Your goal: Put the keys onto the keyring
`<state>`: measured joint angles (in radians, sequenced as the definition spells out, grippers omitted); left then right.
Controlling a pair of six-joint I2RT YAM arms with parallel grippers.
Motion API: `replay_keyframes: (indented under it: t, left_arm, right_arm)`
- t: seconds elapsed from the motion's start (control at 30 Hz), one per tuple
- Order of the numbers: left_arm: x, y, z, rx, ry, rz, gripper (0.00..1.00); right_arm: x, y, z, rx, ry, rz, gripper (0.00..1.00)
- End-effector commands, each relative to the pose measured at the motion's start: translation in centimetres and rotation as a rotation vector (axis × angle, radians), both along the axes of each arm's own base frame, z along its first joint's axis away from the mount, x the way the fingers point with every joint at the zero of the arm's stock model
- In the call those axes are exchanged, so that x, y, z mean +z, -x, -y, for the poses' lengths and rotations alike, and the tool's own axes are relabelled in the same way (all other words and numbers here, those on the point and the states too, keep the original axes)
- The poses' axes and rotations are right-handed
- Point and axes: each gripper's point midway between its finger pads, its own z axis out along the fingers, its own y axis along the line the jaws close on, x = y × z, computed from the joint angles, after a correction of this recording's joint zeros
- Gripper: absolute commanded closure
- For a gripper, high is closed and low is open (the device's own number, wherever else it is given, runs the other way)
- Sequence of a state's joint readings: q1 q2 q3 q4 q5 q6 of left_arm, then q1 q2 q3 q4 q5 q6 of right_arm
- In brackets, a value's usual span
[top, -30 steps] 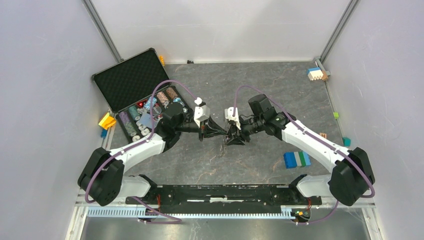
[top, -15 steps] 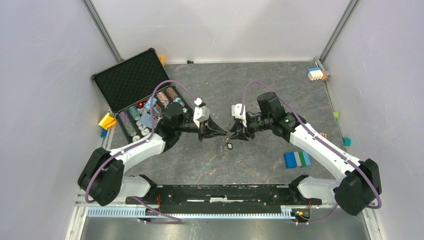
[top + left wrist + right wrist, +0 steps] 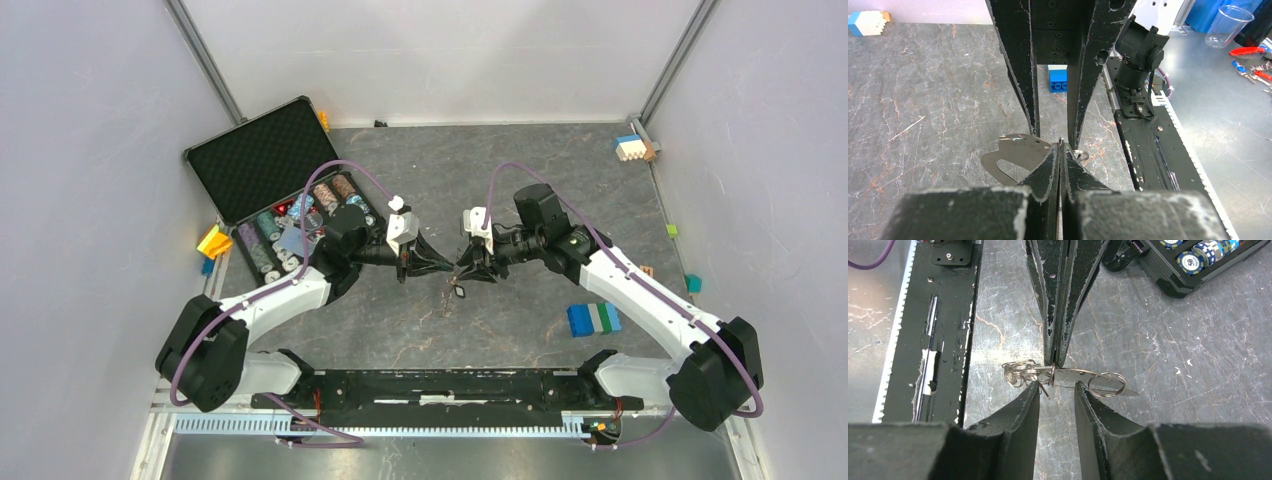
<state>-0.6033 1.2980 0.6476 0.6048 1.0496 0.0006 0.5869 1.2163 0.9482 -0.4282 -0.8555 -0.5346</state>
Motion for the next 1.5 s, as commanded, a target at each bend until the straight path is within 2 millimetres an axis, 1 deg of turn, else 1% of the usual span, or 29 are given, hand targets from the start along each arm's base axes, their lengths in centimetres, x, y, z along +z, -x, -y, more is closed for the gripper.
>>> replay_keyframes:
  t: [0.0, 0.4, 0.5, 0.6, 0.63, 0.67, 0.73, 1.0, 1.2, 1.47]
  left_arm:
    - [0.8, 0.1, 0.0, -0.013, 0.028, 0.03, 0.98]
    - [0.7, 0.1, 0.0, -0.01, 0.026, 0.03, 0.98]
    - [0.7, 0.1, 0.0, -0.011, 0.026, 0.032, 0.98]
    - [0.7, 0.1, 0.0, -0.01, 0.025, 0.031, 0.98]
    - [0.6, 0.1, 0.0, -0.011, 0.024, 0.031, 0.98]
    - [0.6, 0.2, 0.0, -0.011, 0.024, 0.03, 0.98]
    - [0.4, 0.1, -0.1, -0.01, 0.019, 0.048, 0.98]
    - [-1.2, 0.2, -0.2, -0.038, -0.027, 0.094, 0.98]
    - [-2.8, -0.3, -0.4, -0.035, -0.083, 0.131, 0.98]
    - [-2.8, -0.5, -0.1, -0.037, -0.091, 0.139, 0.98]
  right_arm:
    - [2.1, 0.1, -0.5, 0.016, -0.06, 0.027, 0.64]
    - [1.9, 0.1, -0.8, 0.02, -0.069, 0.009, 0.78]
    - [1.7, 0.1, -0.8, 0.017, -0.068, 0.003, 0.82]
    - [1.7, -0.1, -0.7, 0.009, -0.064, 0.006, 0.9]
    - [1.6, -2.2, 0.9, -0.07, -0.06, 0.01, 0.92]
    - [1.6, -0.3, -0.6, -0.002, -0.057, 0.011, 0.94]
    - [1.6, -0.4, -0.5, -0.009, -0.051, 0.026, 0.99]
    - [2.8, -0.8, -0.1, -0.033, -0.048, 0.084, 1.0]
    - [2.8, -0.8, 0.3, -0.036, -0.018, 0.077, 1.0]
    - [3.0, -0.5, 0.1, -0.033, -0.01, 0.075, 1.0]
